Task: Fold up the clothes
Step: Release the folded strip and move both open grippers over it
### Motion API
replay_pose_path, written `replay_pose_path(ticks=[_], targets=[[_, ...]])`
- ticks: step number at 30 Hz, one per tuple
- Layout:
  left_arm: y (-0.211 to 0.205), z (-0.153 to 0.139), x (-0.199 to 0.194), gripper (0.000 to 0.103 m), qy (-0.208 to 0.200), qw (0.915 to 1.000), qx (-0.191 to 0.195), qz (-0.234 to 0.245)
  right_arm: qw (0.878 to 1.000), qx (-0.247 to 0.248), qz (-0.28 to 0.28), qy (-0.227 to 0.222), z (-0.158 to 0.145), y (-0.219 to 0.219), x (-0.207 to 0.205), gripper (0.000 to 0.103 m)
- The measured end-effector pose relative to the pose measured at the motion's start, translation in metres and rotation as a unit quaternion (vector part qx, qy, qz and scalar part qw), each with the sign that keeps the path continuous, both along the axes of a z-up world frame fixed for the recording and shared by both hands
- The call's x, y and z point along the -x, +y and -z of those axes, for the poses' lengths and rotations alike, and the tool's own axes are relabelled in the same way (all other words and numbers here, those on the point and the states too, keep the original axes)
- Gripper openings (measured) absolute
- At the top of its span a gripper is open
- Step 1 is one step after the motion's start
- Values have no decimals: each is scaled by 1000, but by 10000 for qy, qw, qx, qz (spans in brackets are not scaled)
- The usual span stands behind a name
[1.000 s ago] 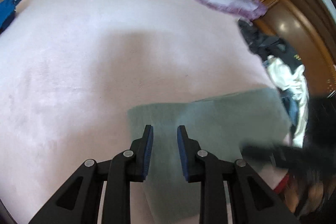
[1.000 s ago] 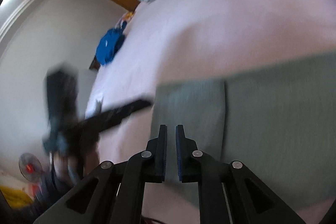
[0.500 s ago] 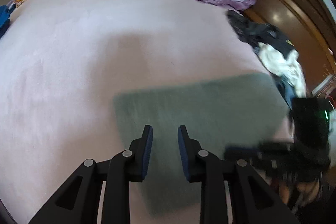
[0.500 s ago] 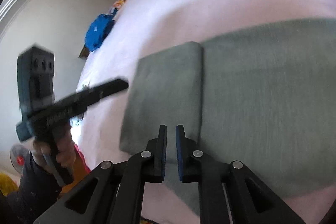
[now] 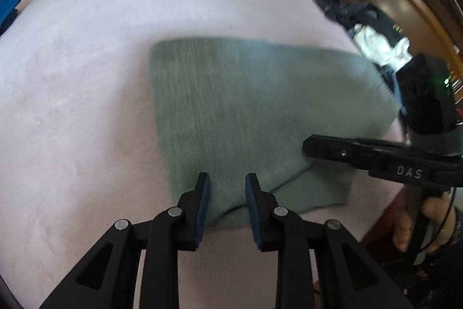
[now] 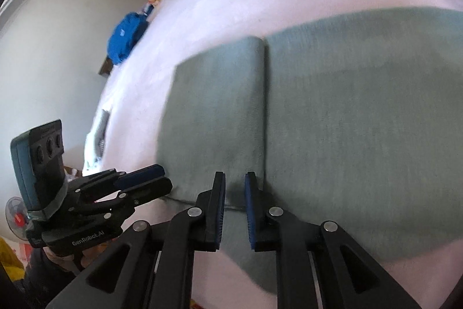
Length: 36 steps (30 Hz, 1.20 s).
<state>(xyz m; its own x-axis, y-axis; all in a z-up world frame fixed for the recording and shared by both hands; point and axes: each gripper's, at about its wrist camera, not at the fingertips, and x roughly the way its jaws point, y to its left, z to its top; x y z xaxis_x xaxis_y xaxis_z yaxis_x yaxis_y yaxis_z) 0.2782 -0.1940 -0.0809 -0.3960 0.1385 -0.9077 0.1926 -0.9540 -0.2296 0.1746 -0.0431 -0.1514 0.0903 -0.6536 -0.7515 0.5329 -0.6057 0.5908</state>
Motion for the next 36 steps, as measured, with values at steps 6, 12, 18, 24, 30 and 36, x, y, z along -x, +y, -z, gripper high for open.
replay_pose_path(ticks=[6, 12, 18, 24, 30, 36], targets=[[-8, 22, 1, 22, -237, 9995, -165, -127, 9994, -279, -140, 148, 11, -12, -6, 26], [-40, -9, -13, 22, 177, 9962, -738, -430, 9957, -353, -408, 760, -19, -21, -28, 27], [-84, -14, -15, 29, 158, 9854, -1476, -835, 9767, -495, -1208, 1701, -39, -58, -80, 45], [-92, -1, 13, 30, 92, 9795, -1833, -832, 9447, -847, -1923, 2519, -36, -95, -130, 51], [-111, 11, 19, 32, 170, 9715, -2208, -848, 9092, -1444, -2183, 3236, -11, -120, -157, 56], [-126, 25, 27, 32, 53, 9666, -2437, -793, 8736, -1937, -2269, 3846, 12, -144, -173, 56]])
